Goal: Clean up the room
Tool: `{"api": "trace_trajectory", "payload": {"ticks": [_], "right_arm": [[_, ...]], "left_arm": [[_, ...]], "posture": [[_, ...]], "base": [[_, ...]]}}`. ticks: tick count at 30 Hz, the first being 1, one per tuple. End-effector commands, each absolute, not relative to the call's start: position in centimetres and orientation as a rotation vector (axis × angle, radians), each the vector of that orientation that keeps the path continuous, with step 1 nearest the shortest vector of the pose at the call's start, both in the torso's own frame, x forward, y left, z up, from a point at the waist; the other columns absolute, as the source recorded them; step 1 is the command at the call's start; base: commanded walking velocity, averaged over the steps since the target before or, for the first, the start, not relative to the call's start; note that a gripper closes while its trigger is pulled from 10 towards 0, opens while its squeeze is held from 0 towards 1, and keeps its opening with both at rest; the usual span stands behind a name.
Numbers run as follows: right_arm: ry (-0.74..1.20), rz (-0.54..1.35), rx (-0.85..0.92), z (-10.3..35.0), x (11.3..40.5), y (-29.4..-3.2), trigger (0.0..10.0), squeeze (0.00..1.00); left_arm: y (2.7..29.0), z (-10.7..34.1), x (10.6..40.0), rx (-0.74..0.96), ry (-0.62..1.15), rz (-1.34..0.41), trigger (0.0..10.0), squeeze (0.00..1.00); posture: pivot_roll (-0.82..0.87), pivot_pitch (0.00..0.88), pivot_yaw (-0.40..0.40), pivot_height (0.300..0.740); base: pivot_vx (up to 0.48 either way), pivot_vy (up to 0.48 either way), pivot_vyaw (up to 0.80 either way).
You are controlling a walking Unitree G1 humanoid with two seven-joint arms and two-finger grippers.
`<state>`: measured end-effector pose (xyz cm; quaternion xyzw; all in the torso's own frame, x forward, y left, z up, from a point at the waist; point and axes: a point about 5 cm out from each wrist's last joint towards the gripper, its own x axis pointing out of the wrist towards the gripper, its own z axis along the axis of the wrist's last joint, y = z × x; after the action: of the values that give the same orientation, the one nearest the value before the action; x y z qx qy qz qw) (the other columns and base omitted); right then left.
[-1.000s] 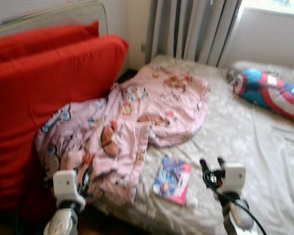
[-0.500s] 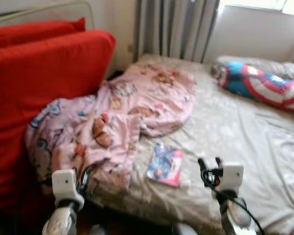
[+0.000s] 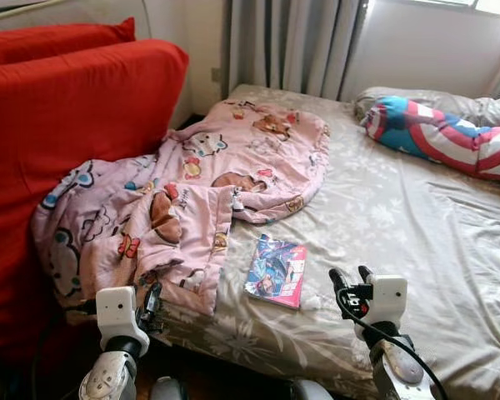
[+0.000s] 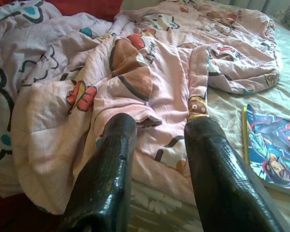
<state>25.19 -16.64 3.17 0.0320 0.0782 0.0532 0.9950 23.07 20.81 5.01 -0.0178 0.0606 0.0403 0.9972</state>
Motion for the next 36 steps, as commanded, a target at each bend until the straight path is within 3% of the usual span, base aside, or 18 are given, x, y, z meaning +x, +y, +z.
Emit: {"api": "trace_trajectory", "payload": {"ticks": [1,5,18,27,36], "right_arm": [[0.129,0.122,0.052,3.7,25.4,-16.7,10.0,0.00],[0.140,0.125,0.065,3.6,25.3,-16.5,10.0,0.00],[0.168,0.060,0.086,3.1,25.6,-17.1,10.0,0.00],[0.303,-0.046,0.151,1.1,26.5,-18.9,10.0,0.00],[0.469,-0.024,0.120,-1.0,27.5,-18.4,10.0,0.00]], "left_arm": [[20.7,5.5,23.4,-0.024,0.108,0.081,10.0,0.00],[20.7,5.6,23.5,-0.023,0.104,0.079,10.0,0.00],[20.7,5.9,24.0,-0.020,0.090,0.073,10.0,0.00],[20.6,6.2,24.1,-0.019,0.083,0.053,10.0,0.00],[19.8,7.4,25.4,-0.016,0.058,-0.016,10.0,0.00]], "posture": [[-0.10,0.013,-0.087,0.645],[-0.10,0.012,-0.086,0.645],[-0.09,0.011,-0.083,0.645],[-0.07,0.035,-0.074,0.645],[-0.04,0.076,-0.054,0.645]], "base": [[0.364,0.000,0.61],[0.368,0.000,0.60],[0.367,0.000,0.00],[0.000,0.000,0.00],[0.000,0.000,0.00]]}}
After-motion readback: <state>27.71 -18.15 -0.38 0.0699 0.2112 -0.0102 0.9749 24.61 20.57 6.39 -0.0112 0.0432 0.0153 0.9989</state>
